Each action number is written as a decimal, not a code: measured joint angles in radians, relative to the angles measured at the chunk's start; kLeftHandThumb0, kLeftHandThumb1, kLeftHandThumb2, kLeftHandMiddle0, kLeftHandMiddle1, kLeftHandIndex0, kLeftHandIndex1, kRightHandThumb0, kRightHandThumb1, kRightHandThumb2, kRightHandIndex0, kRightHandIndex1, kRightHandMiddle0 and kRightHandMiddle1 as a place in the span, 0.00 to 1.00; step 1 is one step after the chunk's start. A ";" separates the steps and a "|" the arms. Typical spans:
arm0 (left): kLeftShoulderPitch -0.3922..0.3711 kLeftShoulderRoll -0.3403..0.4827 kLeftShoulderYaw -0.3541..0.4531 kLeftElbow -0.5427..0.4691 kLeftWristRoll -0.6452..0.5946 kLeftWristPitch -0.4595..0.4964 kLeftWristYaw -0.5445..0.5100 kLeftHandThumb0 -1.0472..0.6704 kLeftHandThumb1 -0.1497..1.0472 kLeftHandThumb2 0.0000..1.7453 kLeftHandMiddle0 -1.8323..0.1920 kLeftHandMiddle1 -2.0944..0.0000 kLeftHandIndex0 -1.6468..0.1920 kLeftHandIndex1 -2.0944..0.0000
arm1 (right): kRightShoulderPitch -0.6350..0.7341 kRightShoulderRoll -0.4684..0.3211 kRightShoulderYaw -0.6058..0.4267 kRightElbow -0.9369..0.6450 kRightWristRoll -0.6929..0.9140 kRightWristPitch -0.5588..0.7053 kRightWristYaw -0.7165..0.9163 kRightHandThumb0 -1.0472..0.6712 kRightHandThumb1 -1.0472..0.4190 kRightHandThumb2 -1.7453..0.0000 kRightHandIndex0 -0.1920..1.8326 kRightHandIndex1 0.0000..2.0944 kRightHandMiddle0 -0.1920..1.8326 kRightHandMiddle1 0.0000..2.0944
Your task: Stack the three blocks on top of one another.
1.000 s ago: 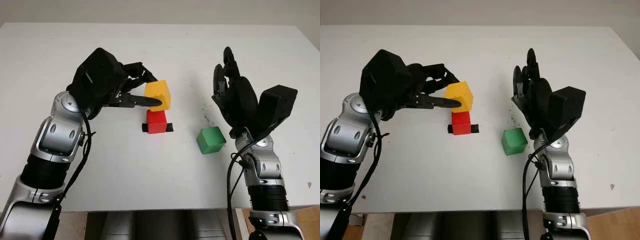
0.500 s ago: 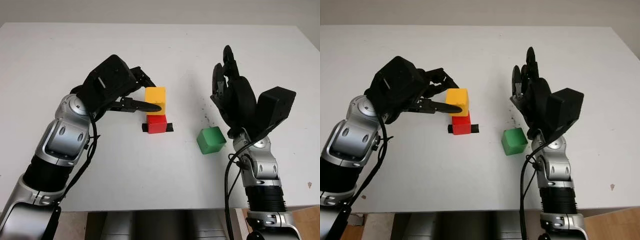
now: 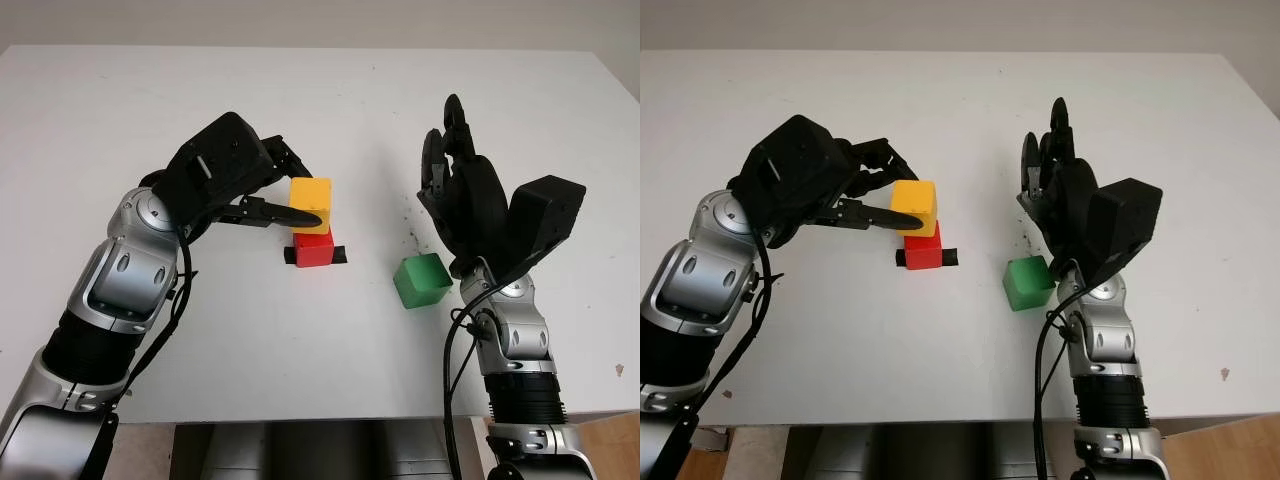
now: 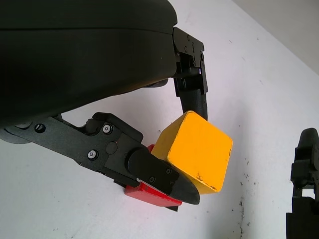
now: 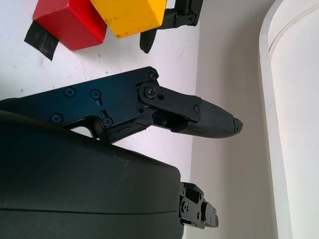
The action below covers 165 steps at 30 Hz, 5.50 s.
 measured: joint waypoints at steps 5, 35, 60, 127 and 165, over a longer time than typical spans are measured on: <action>0.000 -0.001 -0.001 -0.002 0.000 0.011 0.000 0.40 0.99 0.03 0.81 0.97 0.77 0.15 | 0.006 0.002 0.000 0.000 0.001 0.000 -0.003 0.25 0.00 0.63 0.00 0.00 0.00 0.00; 0.001 -0.006 -0.040 -0.003 0.021 -0.008 0.010 0.39 0.99 0.03 0.82 0.98 0.80 0.12 | 0.013 0.002 -0.003 -0.006 0.008 0.003 -0.002 0.25 0.00 0.63 0.00 0.00 0.00 0.00; 0.015 -0.001 -0.060 -0.023 0.041 -0.025 -0.010 0.28 0.97 0.03 0.83 0.98 0.91 0.51 | 0.014 0.002 -0.003 -0.033 0.009 0.036 -0.011 0.25 0.00 0.63 0.00 0.00 0.00 0.00; 0.468 -0.160 0.501 0.045 -0.297 -0.500 0.309 0.16 1.00 0.34 1.00 0.99 0.99 0.99 | 0.001 -0.650 0.055 -0.390 -0.304 0.213 0.408 0.34 0.18 0.97 0.31 0.06 0.33 0.03; 0.479 -0.240 0.468 0.003 -0.358 -0.473 0.404 0.17 1.00 0.33 1.00 1.00 1.00 0.99 | 0.241 -0.694 0.288 -0.598 -0.989 -0.046 0.421 0.21 0.17 0.97 0.26 0.02 0.37 0.04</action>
